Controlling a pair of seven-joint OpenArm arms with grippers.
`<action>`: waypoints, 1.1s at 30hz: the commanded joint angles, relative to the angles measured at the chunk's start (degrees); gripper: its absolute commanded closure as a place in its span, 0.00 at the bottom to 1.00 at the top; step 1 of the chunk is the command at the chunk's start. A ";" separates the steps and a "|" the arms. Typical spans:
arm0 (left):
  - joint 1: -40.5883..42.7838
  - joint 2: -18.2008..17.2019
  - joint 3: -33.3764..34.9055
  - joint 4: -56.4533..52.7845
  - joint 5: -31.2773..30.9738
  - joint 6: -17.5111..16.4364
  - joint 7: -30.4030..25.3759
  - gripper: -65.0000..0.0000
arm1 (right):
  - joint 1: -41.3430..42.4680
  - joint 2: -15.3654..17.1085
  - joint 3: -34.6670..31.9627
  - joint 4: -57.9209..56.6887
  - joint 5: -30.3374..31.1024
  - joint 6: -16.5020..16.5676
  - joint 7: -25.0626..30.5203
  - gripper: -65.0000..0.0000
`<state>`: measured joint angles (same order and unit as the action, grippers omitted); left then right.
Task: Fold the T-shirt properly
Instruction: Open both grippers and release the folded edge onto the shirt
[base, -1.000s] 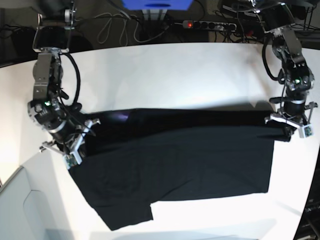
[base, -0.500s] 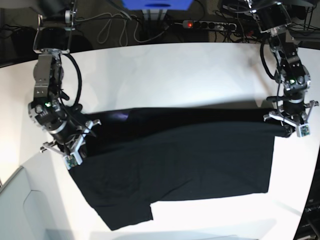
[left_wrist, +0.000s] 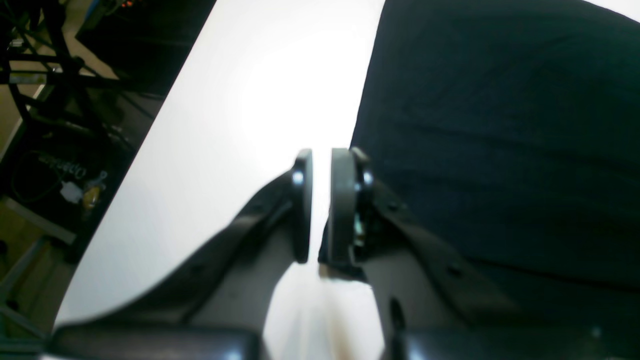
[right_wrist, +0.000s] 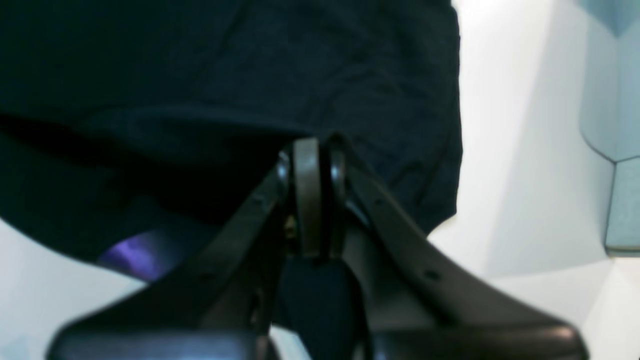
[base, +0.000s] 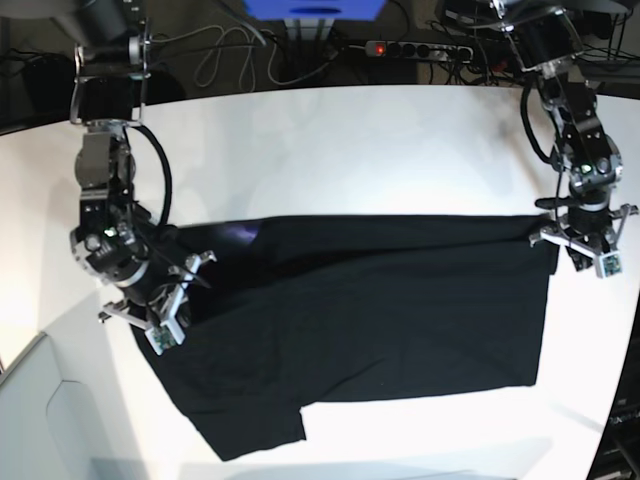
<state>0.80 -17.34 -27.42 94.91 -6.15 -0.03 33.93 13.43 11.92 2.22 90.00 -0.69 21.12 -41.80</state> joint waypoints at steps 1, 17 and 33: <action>-0.93 -1.07 -0.14 1.04 0.13 0.34 -1.27 0.90 | 1.65 0.52 0.29 0.77 0.47 0.46 1.23 0.99; 5.84 -0.81 -0.67 6.76 -0.31 0.08 -1.27 0.42 | 1.56 0.69 0.99 0.77 -1.82 0.46 -0.97 0.36; 21.58 4.82 -11.57 8.51 -14.37 -0.01 -1.89 0.42 | -11.72 1.40 9.08 18.44 -1.90 0.46 -0.79 0.36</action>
<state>22.31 -11.94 -38.57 102.43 -20.16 -0.23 33.08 0.75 12.84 11.00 107.26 -3.03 21.12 -44.07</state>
